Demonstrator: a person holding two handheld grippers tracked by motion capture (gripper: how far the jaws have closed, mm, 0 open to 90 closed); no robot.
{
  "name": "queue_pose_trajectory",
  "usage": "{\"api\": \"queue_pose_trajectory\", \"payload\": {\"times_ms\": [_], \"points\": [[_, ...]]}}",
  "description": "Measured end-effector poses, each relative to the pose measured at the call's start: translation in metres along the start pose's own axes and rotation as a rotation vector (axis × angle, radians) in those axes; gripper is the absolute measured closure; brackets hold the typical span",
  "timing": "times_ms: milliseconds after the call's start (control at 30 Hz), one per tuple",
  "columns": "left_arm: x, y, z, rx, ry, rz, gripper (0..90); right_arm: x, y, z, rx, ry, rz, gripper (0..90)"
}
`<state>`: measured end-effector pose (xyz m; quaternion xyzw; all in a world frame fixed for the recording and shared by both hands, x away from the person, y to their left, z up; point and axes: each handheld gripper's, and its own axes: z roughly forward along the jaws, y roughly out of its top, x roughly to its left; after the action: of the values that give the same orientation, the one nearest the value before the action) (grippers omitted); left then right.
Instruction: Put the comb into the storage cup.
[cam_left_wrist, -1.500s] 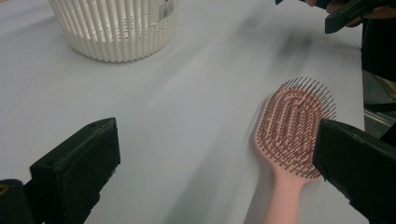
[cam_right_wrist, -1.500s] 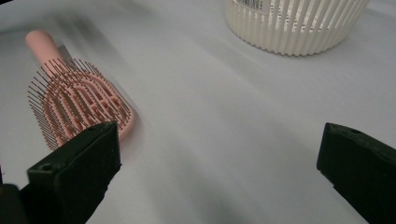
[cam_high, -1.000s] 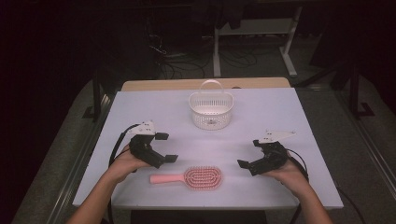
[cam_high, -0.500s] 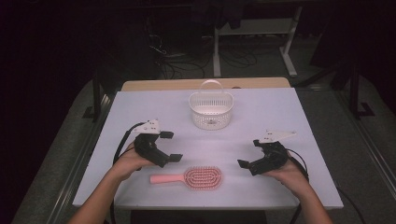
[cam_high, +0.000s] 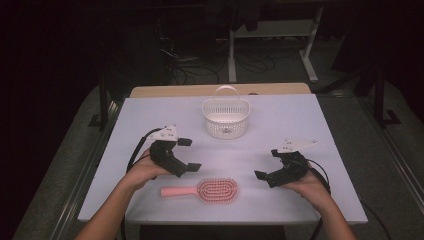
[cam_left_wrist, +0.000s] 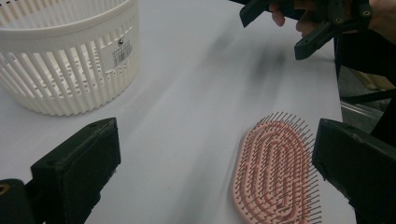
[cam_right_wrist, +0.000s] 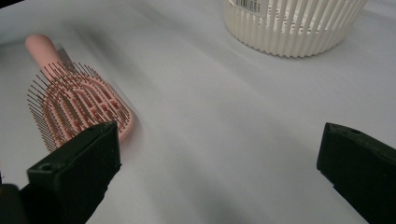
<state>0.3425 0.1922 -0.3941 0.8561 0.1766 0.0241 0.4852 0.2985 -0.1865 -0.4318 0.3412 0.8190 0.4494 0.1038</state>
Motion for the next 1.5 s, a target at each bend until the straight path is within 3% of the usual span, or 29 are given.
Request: {"api": "queue_pose_trajectory", "payload": {"times_ms": [333,700,1100,1500], "points": [[-0.002,0.007,0.006,-0.016,-0.03,0.016,2.8,-0.001,0.0,0.0,-0.002,0.003,-0.003,0.0],[-0.005,0.008,0.011,0.04,-0.056,0.059,2.8,0.0,0.0,0.0,-0.002,0.004,-0.008,0.0],[-0.01,0.009,0.01,0.093,-0.058,0.115,2.4,0.0,0.0,-0.001,-0.002,0.005,-0.01,0.0],[-0.012,0.009,0.008,0.152,-0.066,0.133,0.7,0.0,0.0,-0.001,-0.003,0.005,-0.01,0.0]]}}
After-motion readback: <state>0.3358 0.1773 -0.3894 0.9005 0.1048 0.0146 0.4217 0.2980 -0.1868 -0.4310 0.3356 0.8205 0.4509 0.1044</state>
